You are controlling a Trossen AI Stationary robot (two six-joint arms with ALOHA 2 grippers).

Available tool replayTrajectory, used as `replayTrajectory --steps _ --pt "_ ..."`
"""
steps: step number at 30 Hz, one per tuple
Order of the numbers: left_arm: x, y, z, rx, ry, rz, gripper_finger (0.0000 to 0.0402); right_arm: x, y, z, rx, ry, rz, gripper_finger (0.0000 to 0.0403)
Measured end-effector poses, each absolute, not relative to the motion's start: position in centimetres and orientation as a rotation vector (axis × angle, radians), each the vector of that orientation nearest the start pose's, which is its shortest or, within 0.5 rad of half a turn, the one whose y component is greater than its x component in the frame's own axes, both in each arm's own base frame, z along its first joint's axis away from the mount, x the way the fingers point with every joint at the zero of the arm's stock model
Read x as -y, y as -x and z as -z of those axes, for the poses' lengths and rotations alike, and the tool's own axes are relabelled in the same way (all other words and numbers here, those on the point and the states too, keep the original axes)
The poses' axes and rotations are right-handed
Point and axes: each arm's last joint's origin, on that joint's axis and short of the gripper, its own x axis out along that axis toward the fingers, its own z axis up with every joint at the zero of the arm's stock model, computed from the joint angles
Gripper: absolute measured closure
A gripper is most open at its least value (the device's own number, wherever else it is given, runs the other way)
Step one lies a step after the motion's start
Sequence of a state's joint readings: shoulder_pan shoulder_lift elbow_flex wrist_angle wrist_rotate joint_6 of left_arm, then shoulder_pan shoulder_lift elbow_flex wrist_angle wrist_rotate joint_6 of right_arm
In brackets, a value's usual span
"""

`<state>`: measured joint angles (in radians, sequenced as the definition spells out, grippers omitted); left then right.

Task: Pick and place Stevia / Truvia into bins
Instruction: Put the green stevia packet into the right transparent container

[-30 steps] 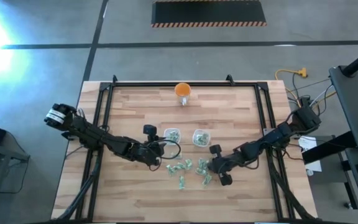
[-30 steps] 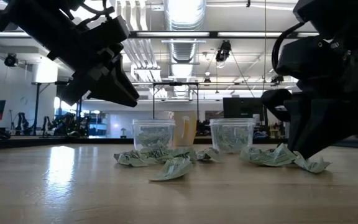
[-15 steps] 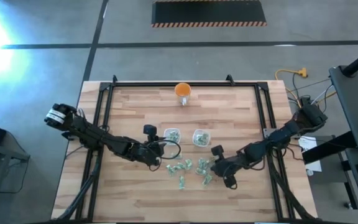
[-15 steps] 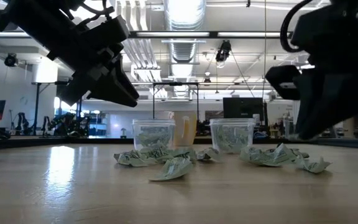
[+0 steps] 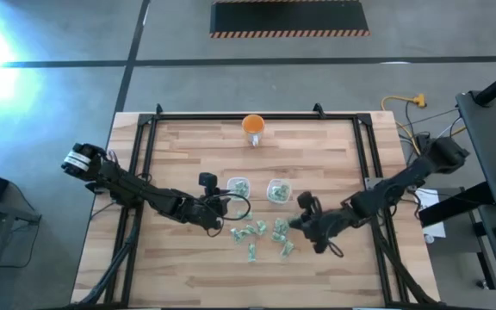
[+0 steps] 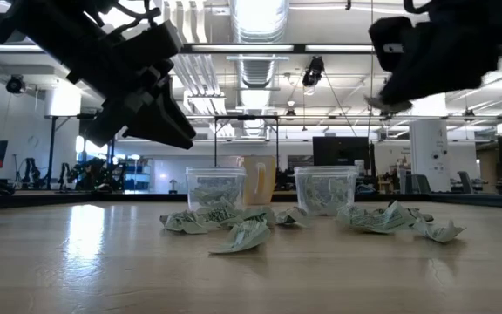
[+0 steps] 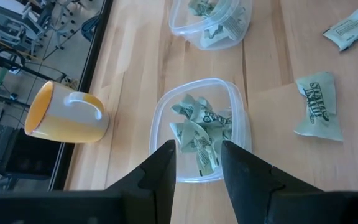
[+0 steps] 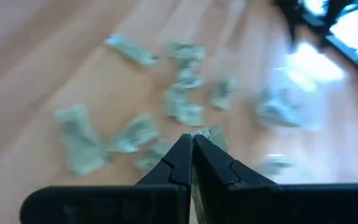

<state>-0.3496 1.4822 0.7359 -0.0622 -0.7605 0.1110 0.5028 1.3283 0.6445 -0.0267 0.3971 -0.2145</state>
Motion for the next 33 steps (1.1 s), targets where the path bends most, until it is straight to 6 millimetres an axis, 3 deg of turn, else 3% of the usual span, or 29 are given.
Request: replayTrajectory --steps 8,16,25,33 --pt "7.7 -26.9 -18.0 -0.714 -0.533 -0.351 0.0290 -6.5 -24.6 -20.9 -0.563 0.529 -0.020 0.0395" --pt "7.6 -26.9 -18.0 -0.715 -0.533 -0.351 0.0290 -1.3 -25.8 -20.1 -0.623 0.359 0.012 0.0394" --pt "7.6 -26.9 -18.0 -0.716 -0.534 -0.351 0.0290 -0.4 -26.7 -18.0 -0.706 0.302 -0.005 0.0394" --pt "7.7 -26.8 -18.0 -0.716 -0.534 -0.351 0.0290 -0.4 -26.6 -18.4 -0.691 0.278 0.005 0.0394"
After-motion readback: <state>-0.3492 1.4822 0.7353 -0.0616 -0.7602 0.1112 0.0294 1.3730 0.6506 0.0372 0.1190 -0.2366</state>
